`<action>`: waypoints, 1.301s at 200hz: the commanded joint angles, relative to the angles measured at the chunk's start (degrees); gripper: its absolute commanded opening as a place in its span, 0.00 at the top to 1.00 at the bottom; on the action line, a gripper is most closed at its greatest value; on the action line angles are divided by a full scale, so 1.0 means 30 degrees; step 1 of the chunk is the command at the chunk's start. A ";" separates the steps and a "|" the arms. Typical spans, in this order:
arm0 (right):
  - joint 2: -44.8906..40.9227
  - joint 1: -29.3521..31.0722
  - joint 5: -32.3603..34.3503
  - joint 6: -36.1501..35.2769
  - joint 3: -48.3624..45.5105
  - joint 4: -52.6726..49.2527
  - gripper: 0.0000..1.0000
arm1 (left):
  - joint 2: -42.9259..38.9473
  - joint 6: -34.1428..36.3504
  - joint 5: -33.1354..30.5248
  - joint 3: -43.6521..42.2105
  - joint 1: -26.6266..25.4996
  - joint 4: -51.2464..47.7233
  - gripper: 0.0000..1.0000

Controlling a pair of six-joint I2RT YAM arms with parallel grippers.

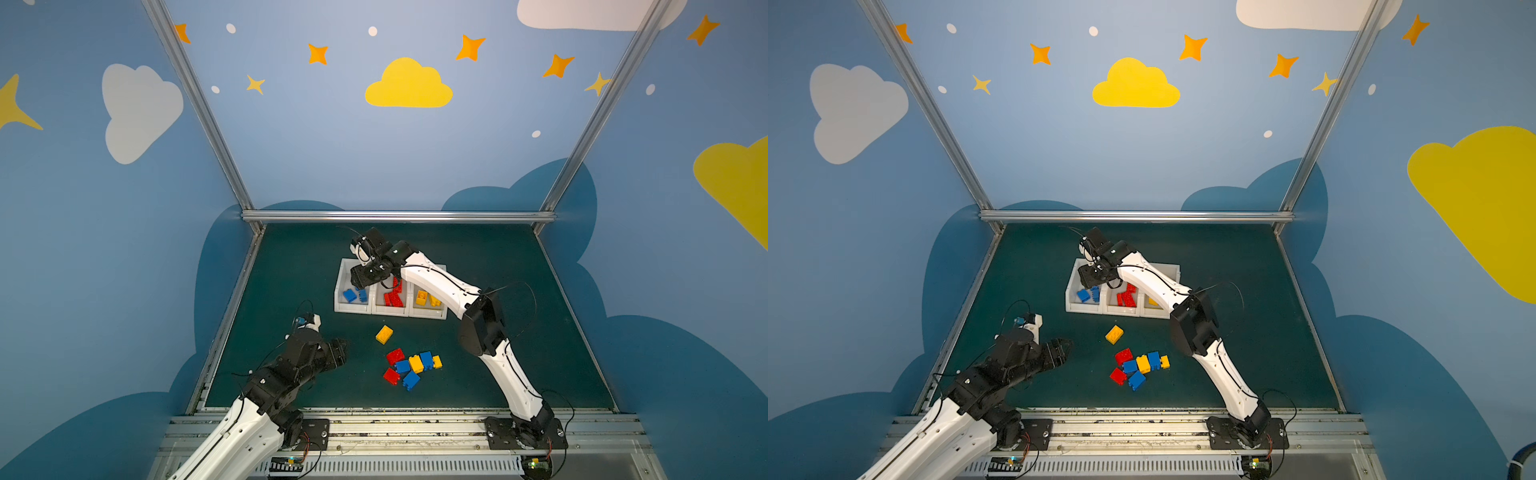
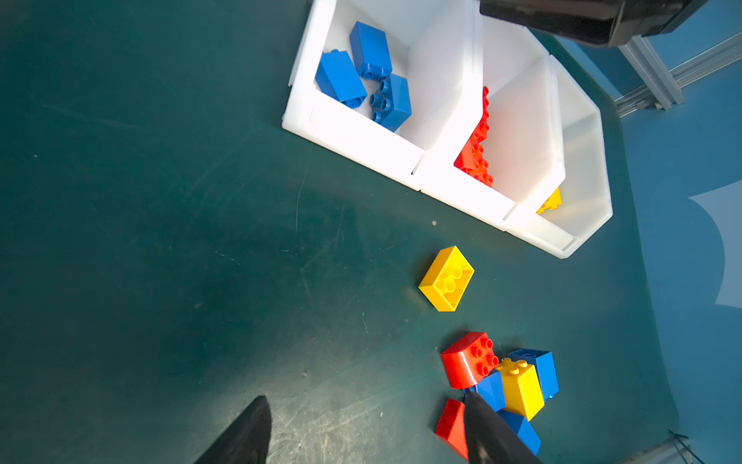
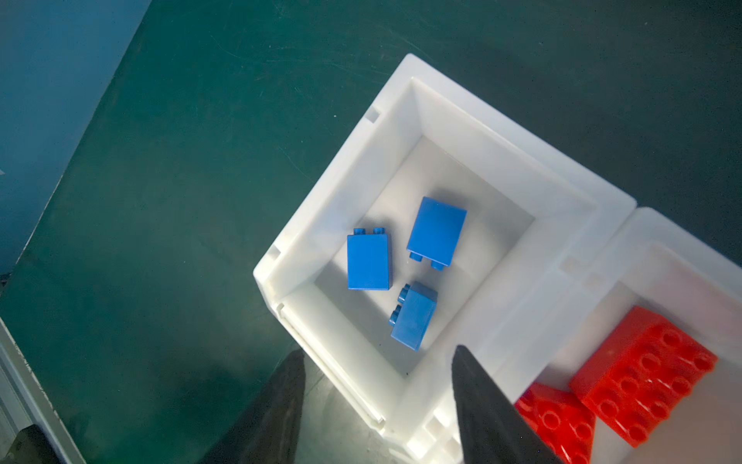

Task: Sort the legos into containers by color
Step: 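Open the right gripper to drop the blue brick among the blue bricks, then withdraw the right gripper while the left gripper moves toward a yellow brick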

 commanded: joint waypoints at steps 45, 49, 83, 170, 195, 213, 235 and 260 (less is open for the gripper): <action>-0.1379 -0.0053 -0.0130 -0.0094 -0.0413 0.0241 0.41 | 0.0145 0.0007 0.0413 -0.0203 0.0103 -0.0053 0.24; -0.1448 -0.0069 -0.0143 -0.0093 -0.0398 0.0215 0.41 | 0.0164 0.0028 0.0418 -0.0221 0.0110 -0.0051 0.24; -0.2249 -0.0070 -0.0011 -0.0149 -0.0736 0.0283 0.40 | 0.0336 0.0121 0.0565 -0.0225 0.0097 0.0107 0.24; -0.7392 -0.0576 0.1855 0.0924 -0.5847 -0.0027 0.40 | 0.2748 0.1875 0.1735 0.0772 -0.0414 0.1151 0.26; -0.9674 -0.0956 0.2392 0.1520 -0.8918 0.0092 0.41 | 0.4373 0.2646 0.1570 0.1335 -0.1264 0.1643 0.26; -1.1669 -0.1298 0.2660 0.2027 -1.1736 0.0649 0.41 | 0.5732 0.3143 0.1534 0.1832 -0.1892 0.2219 0.26; -1.4170 -0.1900 0.2937 0.2728 -1.5056 0.1213 0.41 | 0.7653 0.3833 0.1530 0.2600 -0.2525 0.2883 0.28; -1.6894 -0.2621 0.3268 0.3594 -1.8380 0.1408 0.41 | 1.0022 0.4772 0.1662 0.3680 -0.2941 0.3593 0.29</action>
